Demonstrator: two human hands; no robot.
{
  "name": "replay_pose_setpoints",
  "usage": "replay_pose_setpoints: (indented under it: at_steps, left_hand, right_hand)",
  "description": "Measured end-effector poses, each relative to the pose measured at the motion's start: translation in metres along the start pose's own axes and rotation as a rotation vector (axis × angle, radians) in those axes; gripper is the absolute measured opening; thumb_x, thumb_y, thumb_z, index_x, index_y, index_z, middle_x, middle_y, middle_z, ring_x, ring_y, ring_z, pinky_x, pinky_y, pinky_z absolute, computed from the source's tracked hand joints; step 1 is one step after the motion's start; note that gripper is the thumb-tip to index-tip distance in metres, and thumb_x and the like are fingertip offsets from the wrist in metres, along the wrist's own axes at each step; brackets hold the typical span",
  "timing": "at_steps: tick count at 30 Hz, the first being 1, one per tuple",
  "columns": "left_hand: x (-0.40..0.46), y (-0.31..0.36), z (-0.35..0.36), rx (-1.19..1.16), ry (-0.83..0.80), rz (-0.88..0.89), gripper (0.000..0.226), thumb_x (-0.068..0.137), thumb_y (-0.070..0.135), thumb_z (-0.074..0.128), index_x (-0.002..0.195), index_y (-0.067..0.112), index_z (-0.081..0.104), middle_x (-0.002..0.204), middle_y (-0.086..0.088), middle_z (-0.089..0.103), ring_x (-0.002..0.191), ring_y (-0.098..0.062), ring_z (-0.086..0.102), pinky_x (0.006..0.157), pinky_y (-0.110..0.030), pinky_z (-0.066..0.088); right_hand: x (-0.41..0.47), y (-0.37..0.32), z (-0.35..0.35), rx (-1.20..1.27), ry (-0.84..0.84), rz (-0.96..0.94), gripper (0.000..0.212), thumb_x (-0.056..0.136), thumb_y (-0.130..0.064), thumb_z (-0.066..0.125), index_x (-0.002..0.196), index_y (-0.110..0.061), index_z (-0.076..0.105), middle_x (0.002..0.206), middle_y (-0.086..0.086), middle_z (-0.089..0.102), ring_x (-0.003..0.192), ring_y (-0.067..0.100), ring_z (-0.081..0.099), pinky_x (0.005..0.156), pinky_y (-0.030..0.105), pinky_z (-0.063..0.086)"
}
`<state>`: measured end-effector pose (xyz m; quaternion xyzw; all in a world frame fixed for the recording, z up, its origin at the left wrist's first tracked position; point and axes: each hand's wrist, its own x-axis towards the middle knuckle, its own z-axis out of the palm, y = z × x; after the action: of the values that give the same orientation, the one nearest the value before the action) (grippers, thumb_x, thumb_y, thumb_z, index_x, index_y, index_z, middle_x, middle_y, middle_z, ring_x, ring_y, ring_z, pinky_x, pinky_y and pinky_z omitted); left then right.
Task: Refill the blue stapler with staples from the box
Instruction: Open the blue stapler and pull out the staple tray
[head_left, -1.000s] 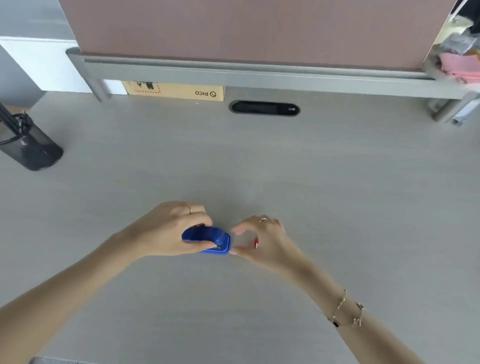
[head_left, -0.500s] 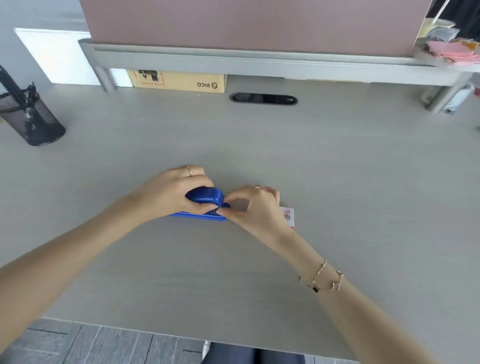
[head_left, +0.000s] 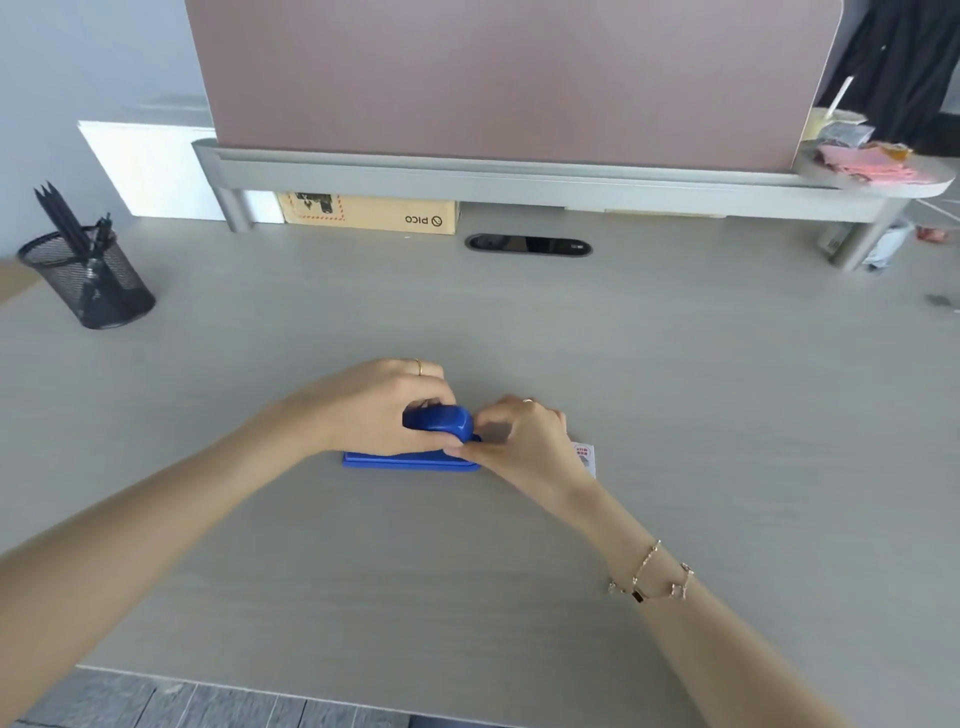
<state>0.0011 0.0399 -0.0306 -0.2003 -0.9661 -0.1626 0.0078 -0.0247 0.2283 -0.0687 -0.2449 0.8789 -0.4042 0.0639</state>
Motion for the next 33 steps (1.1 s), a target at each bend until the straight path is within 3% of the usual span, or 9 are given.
replay_pose_setpoints:
  at_steps: [5,9,16,19,21,25,30,33]
  left_hand:
    - [0.005,0.004,-0.007,0.058,-0.056,0.017,0.026,0.079,0.053,0.065,0.091,0.03,0.064,0.075,0.015,0.049,0.073,0.002,0.047,0.061,-0.014,0.036]
    - [0.009,0.007,-0.012,0.104,-0.104,0.021,0.026,0.08,0.052,0.065,0.088,0.028,0.061,0.077,0.013,0.049,0.071,-0.001,0.046,0.058,-0.015,0.035]
    - [0.011,0.011,-0.015,0.189,-0.157,0.044,0.022,0.084,0.046,0.059,0.089,0.025,0.057,0.076,0.014,0.045,0.069,0.003,0.045,0.056,-0.014,0.033]
    - [0.009,0.011,-0.016,0.17,-0.139,0.035,0.02,0.085,0.043,0.06,0.088,0.024,0.057,0.074,0.015,0.044,0.069,0.004,0.045,0.055,-0.015,0.032]
    - [0.008,0.011,-0.017,0.141,-0.126,0.024,0.021,0.085,0.045,0.06,0.09,0.025,0.058,0.074,0.016,0.044,0.069,0.004,0.045,0.055,-0.015,0.032]
    - [0.005,0.013,-0.018,0.106,-0.119,0.013,0.025,0.087,0.044,0.058,0.104,0.027,0.06,0.076,0.019,0.044,0.071,-0.003,0.047,0.059,-0.017,0.031]
    - [-0.001,0.014,-0.024,0.098,-0.076,0.001,0.018,0.089,0.041,0.057,0.102,0.029,0.059,0.08,0.016,0.046,0.069,-0.001,0.047,0.058,-0.017,0.031]
    - [-0.009,0.014,-0.033,0.087,-0.034,-0.008,0.019,0.09,0.04,0.056,0.104,0.027,0.057,0.086,0.014,0.049,0.073,-0.006,0.049,0.065,-0.022,0.039]
  right_hand:
    - [-0.001,0.0,-0.001,0.033,-0.002,0.008,0.022,0.073,-0.041,0.071,0.075,-0.019,0.07,0.084,-0.001,0.068,0.094,0.016,0.051,0.088,0.033,0.028]
    - [0.0,-0.002,-0.002,0.028,-0.012,0.013,0.024,0.073,-0.04,0.072,0.078,-0.017,0.071,0.073,-0.008,0.061,0.092,0.013,0.05,0.087,0.032,0.028]
    - [-0.004,-0.002,-0.002,0.034,-0.001,0.002,0.025,0.075,-0.039,0.071,0.078,-0.014,0.07,0.086,0.004,0.069,0.09,0.009,0.048,0.089,0.031,0.027]
    - [-0.006,-0.004,-0.001,0.03,0.02,-0.01,0.022,0.076,-0.04,0.07,0.08,-0.018,0.07,0.085,0.0,0.069,0.084,0.003,0.047,0.089,0.03,0.026]
    - [-0.007,-0.004,0.0,0.001,0.039,-0.012,0.019,0.076,-0.041,0.07,0.08,-0.022,0.07,0.082,-0.004,0.068,0.089,0.008,0.048,0.09,0.031,0.027]
    - [-0.008,-0.005,0.002,-0.014,0.056,-0.024,0.004,0.078,-0.038,0.068,0.075,-0.039,0.066,0.067,-0.016,0.057,0.09,0.012,0.047,0.089,0.031,0.027]
    - [-0.007,-0.006,0.001,-0.011,0.042,-0.007,0.009,0.078,-0.036,0.068,0.087,-0.037,0.071,0.083,-0.012,0.065,0.097,0.012,0.048,0.092,0.031,0.026]
    - [-0.007,-0.006,0.002,-0.037,0.056,-0.013,0.011,0.079,-0.036,0.067,0.088,-0.038,0.071,0.088,-0.011,0.067,0.1,0.012,0.049,0.089,0.031,0.026]
